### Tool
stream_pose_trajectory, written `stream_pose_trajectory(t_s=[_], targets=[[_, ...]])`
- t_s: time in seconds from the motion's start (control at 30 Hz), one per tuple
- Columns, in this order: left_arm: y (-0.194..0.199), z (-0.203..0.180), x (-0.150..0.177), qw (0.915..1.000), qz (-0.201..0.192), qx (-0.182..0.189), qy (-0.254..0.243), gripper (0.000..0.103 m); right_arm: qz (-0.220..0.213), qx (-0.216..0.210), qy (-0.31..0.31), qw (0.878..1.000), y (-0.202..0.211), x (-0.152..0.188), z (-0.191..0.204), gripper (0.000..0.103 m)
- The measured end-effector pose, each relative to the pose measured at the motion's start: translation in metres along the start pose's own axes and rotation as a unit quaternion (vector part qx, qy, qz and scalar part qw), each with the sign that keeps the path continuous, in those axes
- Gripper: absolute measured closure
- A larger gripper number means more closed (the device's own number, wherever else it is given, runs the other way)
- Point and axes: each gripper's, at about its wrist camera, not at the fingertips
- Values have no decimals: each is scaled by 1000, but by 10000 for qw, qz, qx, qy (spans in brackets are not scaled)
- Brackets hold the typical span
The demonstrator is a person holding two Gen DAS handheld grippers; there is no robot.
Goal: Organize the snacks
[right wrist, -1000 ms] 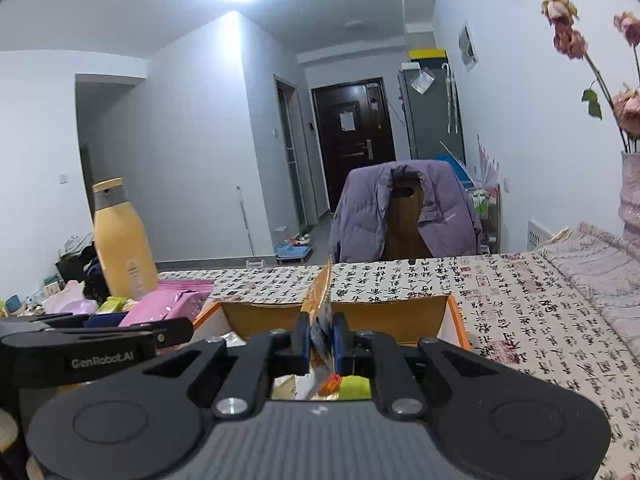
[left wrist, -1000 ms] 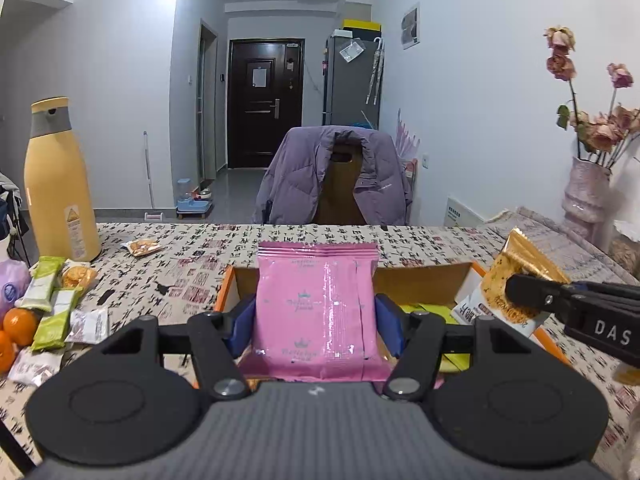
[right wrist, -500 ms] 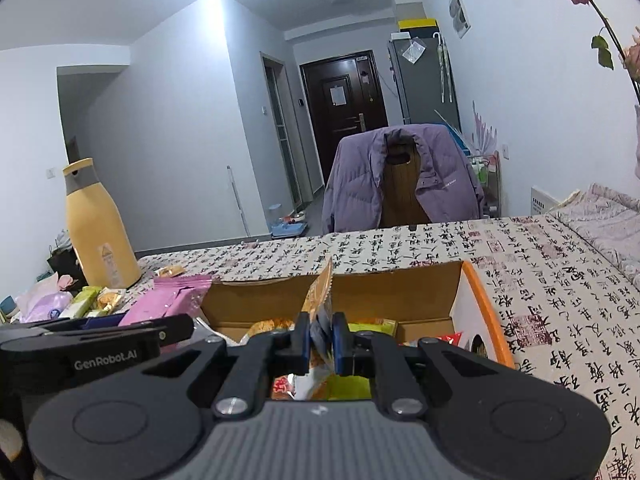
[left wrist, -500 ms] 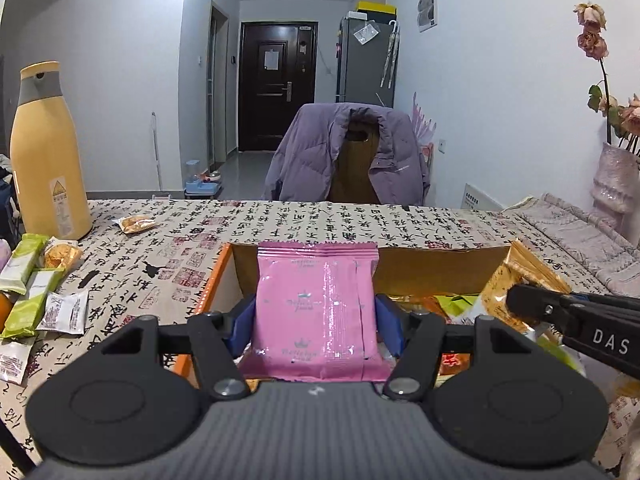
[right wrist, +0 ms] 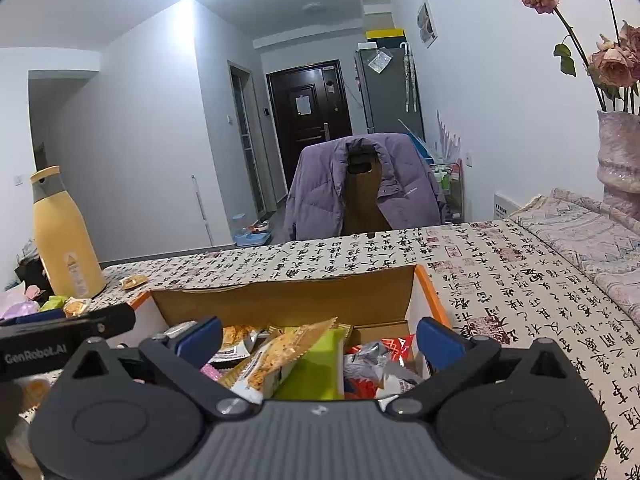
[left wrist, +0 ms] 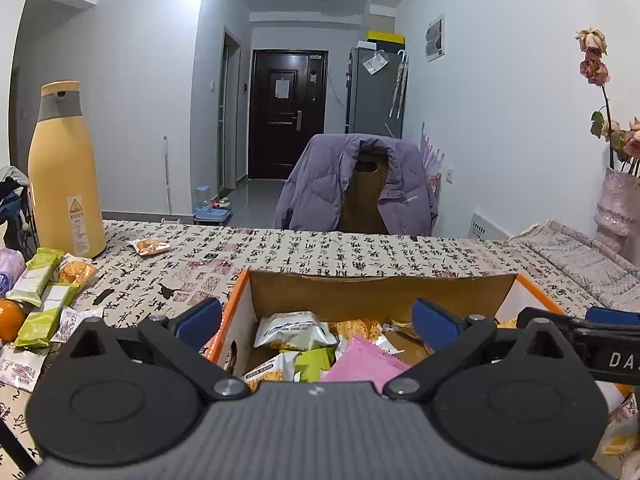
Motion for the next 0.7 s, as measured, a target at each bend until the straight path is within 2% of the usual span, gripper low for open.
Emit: stream_pose_trajectory(t_s=[0.37,0.53,0.7], targets=[[42,6,-20,9997,-201,112,-3,0,-128,139,113,9998,38,-12,10,0],[68,15,-8,9997,-84,207,-73,0,-70,181,235,9995,65,-3,8,0],[97,23,17,9996,130,245,-114,0,80,169,343,9992,95,17,10,0]])
Point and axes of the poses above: each gripper's, at about its wrist camera, not at the fingertips, and y roughly against the way its jaws point, z to its left, x to its underside, and after that the axes turned 5 degrees about -z, right-handed
